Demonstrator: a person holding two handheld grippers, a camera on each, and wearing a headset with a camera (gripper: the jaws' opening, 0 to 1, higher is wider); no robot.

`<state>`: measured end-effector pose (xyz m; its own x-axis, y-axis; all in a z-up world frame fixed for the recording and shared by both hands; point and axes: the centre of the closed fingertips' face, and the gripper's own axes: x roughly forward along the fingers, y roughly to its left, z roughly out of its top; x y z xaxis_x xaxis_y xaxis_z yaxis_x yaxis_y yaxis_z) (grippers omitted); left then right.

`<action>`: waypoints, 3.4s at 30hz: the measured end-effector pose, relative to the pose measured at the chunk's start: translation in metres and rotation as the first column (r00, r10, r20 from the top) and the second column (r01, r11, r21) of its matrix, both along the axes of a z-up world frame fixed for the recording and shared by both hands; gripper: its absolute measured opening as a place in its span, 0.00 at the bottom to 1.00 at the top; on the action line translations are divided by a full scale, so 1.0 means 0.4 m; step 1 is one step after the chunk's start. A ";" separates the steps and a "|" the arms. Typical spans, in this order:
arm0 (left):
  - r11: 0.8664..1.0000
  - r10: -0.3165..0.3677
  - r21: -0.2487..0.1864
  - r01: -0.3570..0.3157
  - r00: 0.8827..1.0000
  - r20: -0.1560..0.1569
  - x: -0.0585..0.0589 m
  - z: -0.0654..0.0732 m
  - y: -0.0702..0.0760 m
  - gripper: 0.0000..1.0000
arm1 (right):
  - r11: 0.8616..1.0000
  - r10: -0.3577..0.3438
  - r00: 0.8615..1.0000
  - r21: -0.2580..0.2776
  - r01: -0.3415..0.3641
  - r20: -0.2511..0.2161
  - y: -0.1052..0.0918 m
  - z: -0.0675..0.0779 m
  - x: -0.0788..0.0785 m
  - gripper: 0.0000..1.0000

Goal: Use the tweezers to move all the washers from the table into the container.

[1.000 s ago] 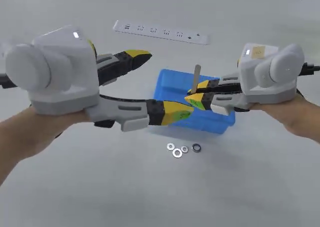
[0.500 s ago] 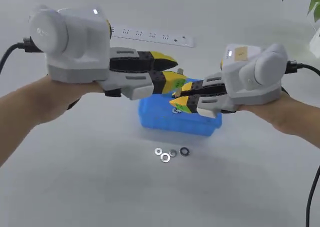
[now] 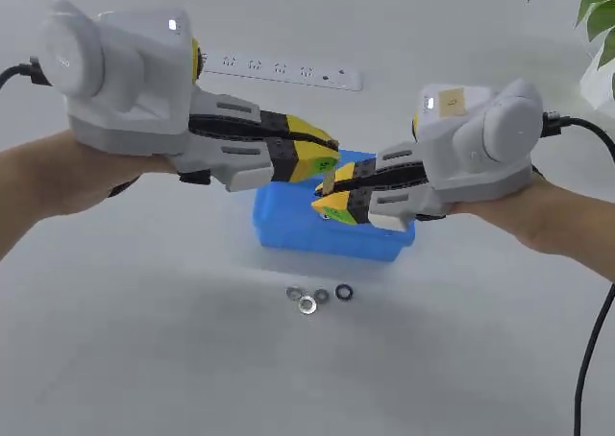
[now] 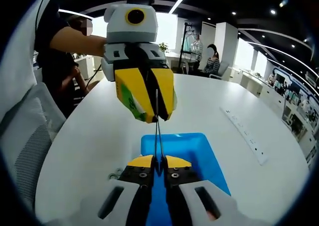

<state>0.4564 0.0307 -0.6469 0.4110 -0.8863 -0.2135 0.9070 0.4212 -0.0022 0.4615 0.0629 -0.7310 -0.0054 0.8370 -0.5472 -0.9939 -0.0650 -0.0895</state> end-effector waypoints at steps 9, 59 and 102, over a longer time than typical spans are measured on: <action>1.000 -0.011 -0.001 0.011 0.999 0.042 -0.010 0.018 -0.008 0.04 | 1.000 0.008 1.000 -0.004 -0.008 0.028 0.002 0.013 -0.001 0.10; 0.995 0.100 0.006 -0.101 0.990 0.098 -0.224 0.008 -0.016 0.04 | 0.953 -0.292 0.955 0.065 0.296 -0.058 -0.235 0.057 -0.243 0.74; 0.995 0.096 0.036 -0.097 0.995 0.015 -0.182 -0.118 -0.016 0.04 | 0.964 -0.263 0.947 0.001 0.268 -0.184 -0.226 -0.055 -0.327 0.82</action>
<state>0.3837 0.0244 -0.6943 0.4973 -0.8340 -0.2389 0.8619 0.5064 0.0263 0.3306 -0.0273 -0.7529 0.1219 0.8353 -0.5361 -0.9746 0.2031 0.0948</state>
